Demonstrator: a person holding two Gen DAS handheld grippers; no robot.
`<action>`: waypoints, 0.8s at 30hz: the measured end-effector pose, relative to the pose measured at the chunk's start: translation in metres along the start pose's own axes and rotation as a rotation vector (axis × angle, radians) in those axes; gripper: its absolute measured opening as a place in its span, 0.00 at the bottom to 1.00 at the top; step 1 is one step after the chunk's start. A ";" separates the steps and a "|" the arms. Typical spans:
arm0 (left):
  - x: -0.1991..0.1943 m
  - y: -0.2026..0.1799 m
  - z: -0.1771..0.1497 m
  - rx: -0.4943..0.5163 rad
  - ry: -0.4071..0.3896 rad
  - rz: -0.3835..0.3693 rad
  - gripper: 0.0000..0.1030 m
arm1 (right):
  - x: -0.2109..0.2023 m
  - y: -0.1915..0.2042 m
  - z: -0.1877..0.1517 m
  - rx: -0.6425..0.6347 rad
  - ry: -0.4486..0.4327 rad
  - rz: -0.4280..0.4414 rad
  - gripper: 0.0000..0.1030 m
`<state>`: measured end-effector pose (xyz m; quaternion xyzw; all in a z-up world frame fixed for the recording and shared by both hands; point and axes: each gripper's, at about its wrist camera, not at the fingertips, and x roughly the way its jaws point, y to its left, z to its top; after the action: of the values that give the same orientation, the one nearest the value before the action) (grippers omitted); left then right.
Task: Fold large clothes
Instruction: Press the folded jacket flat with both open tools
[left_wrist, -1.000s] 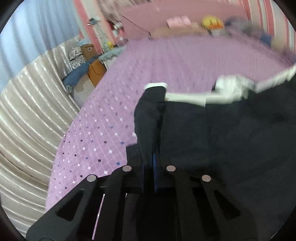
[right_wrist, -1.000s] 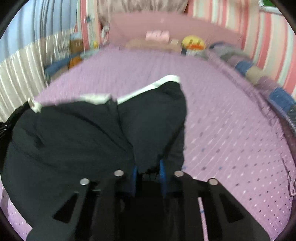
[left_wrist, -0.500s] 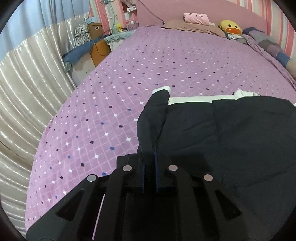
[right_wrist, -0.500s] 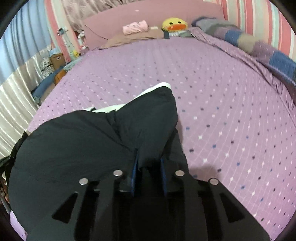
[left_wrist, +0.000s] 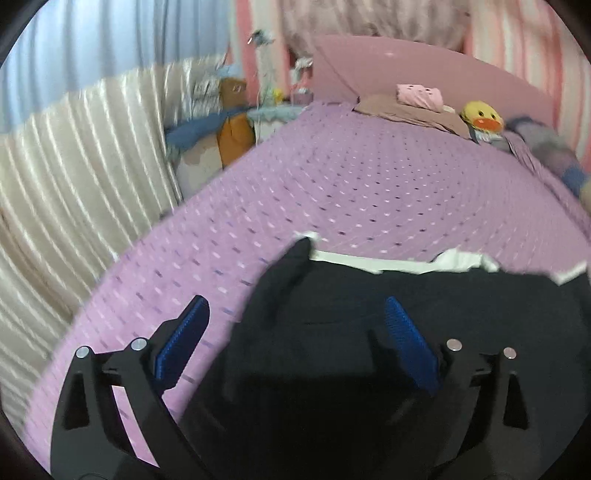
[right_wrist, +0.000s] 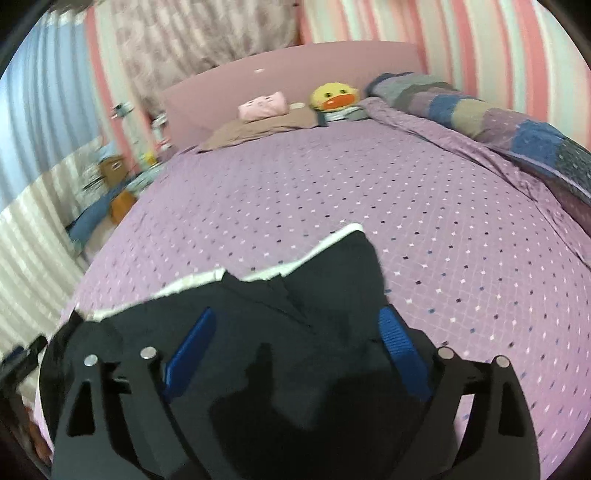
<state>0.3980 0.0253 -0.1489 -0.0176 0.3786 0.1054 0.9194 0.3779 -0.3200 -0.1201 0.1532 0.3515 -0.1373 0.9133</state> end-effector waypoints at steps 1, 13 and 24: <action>0.006 -0.010 0.001 -0.026 0.028 -0.018 0.92 | 0.010 0.013 -0.001 0.006 0.013 -0.035 0.87; 0.089 -0.036 -0.022 -0.157 0.134 0.038 0.85 | 0.074 0.015 -0.021 0.123 0.013 -0.237 0.88; 0.107 -0.049 -0.033 -0.054 0.062 0.059 0.93 | 0.105 0.019 -0.028 0.063 0.011 -0.234 0.99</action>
<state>0.4587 -0.0073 -0.2496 -0.0343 0.4043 0.1422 0.9029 0.4428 -0.3074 -0.2078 0.1405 0.3674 -0.2530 0.8839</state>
